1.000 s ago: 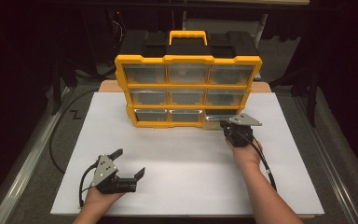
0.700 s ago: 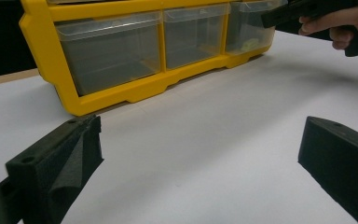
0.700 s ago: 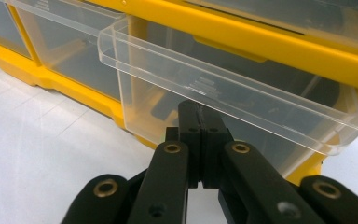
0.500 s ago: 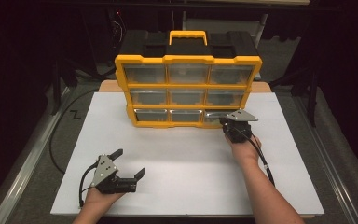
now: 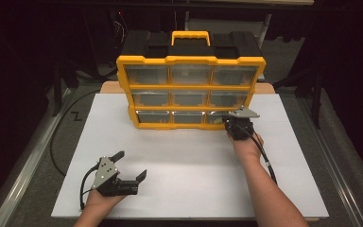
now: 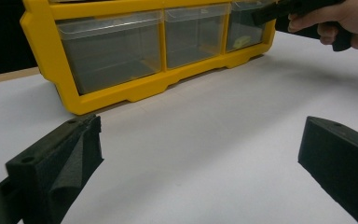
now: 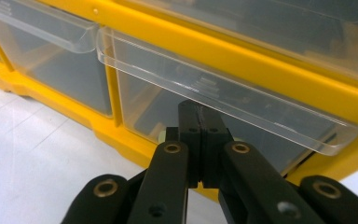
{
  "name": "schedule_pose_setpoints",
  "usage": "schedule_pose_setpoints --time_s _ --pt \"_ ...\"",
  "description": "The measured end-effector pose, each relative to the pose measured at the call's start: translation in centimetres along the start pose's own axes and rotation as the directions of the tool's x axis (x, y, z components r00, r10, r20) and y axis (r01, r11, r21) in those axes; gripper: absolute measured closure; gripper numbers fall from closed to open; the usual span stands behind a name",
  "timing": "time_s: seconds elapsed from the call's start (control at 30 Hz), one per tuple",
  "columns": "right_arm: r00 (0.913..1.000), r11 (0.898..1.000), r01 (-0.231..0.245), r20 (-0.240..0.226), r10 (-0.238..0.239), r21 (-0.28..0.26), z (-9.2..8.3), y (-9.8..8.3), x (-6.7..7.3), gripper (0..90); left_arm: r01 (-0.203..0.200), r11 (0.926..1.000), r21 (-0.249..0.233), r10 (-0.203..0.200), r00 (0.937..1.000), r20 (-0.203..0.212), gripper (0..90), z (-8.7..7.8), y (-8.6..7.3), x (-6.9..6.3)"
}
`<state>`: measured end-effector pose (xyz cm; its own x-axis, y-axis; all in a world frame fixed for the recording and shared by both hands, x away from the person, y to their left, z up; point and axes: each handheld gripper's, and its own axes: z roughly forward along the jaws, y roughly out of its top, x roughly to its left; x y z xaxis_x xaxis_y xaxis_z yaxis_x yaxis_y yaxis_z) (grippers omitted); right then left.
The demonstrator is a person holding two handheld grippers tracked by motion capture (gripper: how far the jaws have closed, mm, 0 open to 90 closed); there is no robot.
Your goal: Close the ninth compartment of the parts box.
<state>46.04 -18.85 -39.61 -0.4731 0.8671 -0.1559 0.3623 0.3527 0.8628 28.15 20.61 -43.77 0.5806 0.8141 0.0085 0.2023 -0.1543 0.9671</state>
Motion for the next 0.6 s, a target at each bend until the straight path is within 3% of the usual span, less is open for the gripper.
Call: schedule_pose_setpoints --time_s 0.6 --pt "0.9999 1.0 0.007 -0.008 -0.006 0.01 0.37 0.18 0.09 90.0 0.006 1.0 -0.005 -0.006 1.0 -0.003 0.3 -0.01 0.0 0.04"
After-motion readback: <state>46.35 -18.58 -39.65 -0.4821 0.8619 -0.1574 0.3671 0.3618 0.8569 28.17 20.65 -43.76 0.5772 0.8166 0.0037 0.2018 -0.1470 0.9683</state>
